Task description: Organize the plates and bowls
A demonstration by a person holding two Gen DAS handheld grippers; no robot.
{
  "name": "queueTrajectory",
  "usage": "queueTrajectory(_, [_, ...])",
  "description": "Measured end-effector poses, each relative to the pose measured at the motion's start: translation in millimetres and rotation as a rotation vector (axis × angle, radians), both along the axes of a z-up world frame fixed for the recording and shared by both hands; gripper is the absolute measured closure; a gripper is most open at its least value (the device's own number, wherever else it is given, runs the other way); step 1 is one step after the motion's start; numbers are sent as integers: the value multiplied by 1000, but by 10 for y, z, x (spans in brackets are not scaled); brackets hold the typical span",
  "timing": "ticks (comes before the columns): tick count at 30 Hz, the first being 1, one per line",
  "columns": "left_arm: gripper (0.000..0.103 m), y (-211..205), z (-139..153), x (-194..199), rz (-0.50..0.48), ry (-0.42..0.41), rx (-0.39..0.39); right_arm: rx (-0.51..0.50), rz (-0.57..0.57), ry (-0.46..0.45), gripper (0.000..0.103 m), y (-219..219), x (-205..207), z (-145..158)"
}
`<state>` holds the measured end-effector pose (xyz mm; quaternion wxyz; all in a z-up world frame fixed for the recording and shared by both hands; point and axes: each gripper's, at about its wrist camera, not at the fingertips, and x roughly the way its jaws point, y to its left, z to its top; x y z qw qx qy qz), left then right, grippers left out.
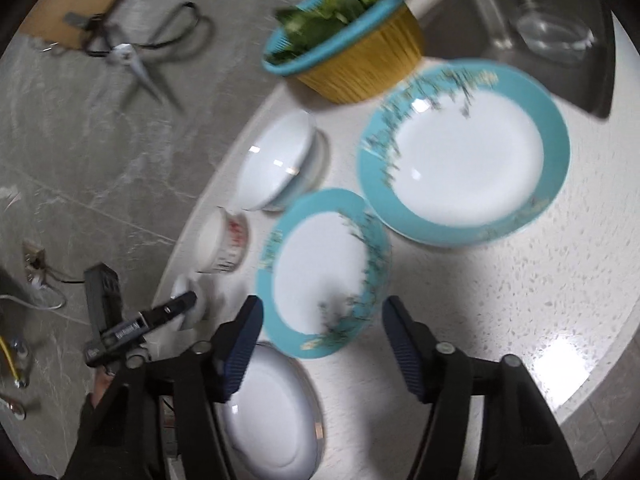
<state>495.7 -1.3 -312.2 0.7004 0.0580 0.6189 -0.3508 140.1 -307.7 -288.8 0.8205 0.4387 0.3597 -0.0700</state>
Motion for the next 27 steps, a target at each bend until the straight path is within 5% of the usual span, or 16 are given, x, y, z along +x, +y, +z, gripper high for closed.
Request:
queueTrajectory(11, [20,-467,-407,33,-174,-39,130,146,-25,0,47,-290,128,-531])
queueTrajectory(20, [22,-449,-613,210,-118,75,70,163,30,-14,51,-262,301,-515])
queueTrajectory(27, [37,-590,-639,174,-156,82,51,181,46,-9,56,-253,360,-526])
